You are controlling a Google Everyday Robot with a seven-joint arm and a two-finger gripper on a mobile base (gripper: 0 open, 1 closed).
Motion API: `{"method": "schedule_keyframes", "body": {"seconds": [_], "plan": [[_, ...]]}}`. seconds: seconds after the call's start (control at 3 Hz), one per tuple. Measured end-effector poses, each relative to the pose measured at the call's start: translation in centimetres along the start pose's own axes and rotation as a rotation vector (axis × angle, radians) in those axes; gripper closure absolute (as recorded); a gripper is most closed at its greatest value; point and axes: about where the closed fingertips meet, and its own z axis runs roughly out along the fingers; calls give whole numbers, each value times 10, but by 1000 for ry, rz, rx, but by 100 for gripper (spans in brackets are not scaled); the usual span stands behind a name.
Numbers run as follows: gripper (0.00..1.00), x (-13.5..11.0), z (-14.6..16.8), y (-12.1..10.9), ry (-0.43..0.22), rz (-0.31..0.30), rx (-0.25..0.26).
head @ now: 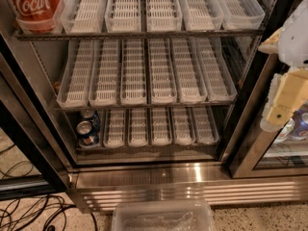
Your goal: Pick pepsi can from bottom shelf of fridge
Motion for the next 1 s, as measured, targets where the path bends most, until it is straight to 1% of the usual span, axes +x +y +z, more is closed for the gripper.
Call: {"method": "schedule_keyframes", "body": {"seconds": [0.33,0.67,1.0], "plan": [[0,0,0,0,0,0,0],[0,-5,6,4,-22,12,1],[0,-16,35,24,-68,59,-18]]}}
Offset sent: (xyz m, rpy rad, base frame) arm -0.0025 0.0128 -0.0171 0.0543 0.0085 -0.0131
